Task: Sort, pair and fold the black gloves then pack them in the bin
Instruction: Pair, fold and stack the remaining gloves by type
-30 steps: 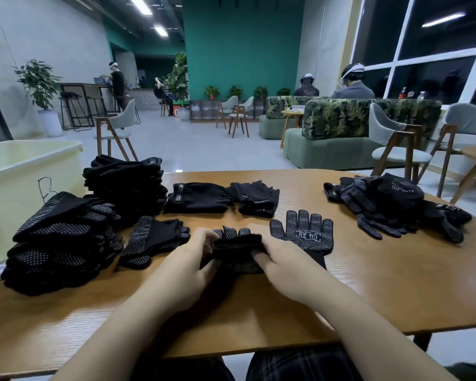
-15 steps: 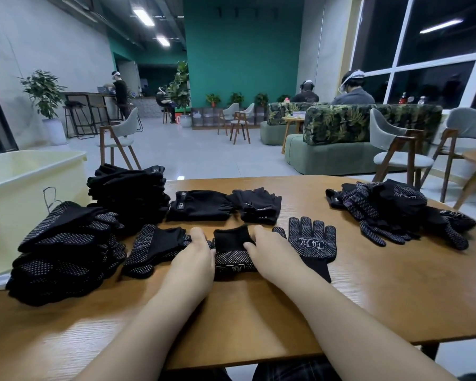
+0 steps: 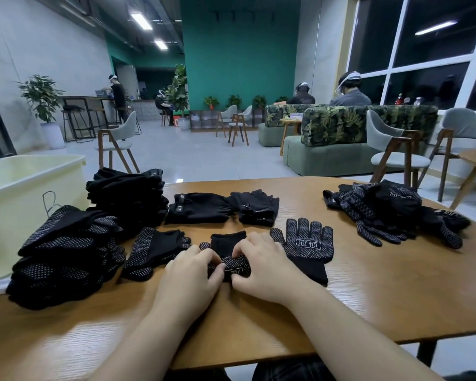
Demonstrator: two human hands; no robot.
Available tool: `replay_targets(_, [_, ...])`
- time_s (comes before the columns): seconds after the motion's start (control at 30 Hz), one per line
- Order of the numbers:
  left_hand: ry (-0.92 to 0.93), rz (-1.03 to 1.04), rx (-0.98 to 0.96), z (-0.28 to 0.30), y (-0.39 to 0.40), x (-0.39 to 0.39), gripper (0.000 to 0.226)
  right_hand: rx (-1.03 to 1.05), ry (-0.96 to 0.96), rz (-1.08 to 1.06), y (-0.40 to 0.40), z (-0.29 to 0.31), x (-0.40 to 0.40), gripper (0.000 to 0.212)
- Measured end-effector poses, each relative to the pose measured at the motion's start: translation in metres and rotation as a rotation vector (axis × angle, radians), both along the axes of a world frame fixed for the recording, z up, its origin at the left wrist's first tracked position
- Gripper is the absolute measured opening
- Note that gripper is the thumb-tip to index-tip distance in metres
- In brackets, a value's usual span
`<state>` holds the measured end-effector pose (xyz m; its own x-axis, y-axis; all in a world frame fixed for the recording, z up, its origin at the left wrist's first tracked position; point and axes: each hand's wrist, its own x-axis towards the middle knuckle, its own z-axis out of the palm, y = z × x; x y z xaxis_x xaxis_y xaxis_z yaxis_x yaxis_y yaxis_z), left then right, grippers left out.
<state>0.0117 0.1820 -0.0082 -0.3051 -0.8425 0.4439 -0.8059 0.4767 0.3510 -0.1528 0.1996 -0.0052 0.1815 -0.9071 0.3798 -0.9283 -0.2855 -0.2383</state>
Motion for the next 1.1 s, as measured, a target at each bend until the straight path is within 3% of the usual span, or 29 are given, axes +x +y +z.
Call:
replay_targets(0.13, [-0.007, 0.132, -0.018, 0.005, 0.009, -0.004, 0.022, -0.05, 0.001, -0.003, 0.0, 0.005, 0.003, 0.025])
replay_targets(0.23, [0.126, 0.176, 0.057, 0.01, 0.008, -0.001, 0.02, -0.089, -0.128, 0.033, 0.0, 0.007, 0.005, 0.022])
replay_targets(0.33, [0.341, 0.131, 0.178, 0.015, 0.002, 0.002, 0.01, -0.018, -0.287, 0.108, 0.001, 0.008, 0.009, 0.021])
replay_targets(0.43, [0.506, 0.07, 0.228, 0.017, -0.001, 0.001, 0.015, 0.061, -0.306, 0.219, 0.002, 0.009, 0.014, 0.027])
replay_targets(0.63, [0.574, 0.037, 0.193, 0.023, -0.004, 0.01, 0.029, -0.045, -0.323, 0.176, -0.007, 0.013, 0.019, 0.008])
replay_targets(0.77, [0.528, -0.045, 0.187, 0.031, -0.012, 0.031, 0.039, 0.042, -0.378, 0.108, -0.016, 0.025, 0.022, 0.036])
replay_targets(0.87, [0.535, -0.146, 0.24, 0.043, -0.011, 0.045, 0.044, 0.217, -0.47, 0.154, -0.024, 0.039, 0.027, 0.083])
replay_targets(0.93, [0.568, -0.218, 0.295, 0.048, -0.01, 0.053, 0.052, 0.325, -0.483, 0.215, -0.028, 0.048, 0.032, 0.101])
replay_targets(1.03, [0.564, -0.279, 0.345, 0.051, -0.01, 0.062, 0.052, 0.431, -0.506, 0.277, -0.034, 0.057, 0.041, 0.099])
replay_targets(1.1, [0.569, -0.294, 0.346, 0.049, -0.01, 0.067, 0.049, 0.438, -0.518, 0.288, -0.038, 0.057, 0.047, 0.076])
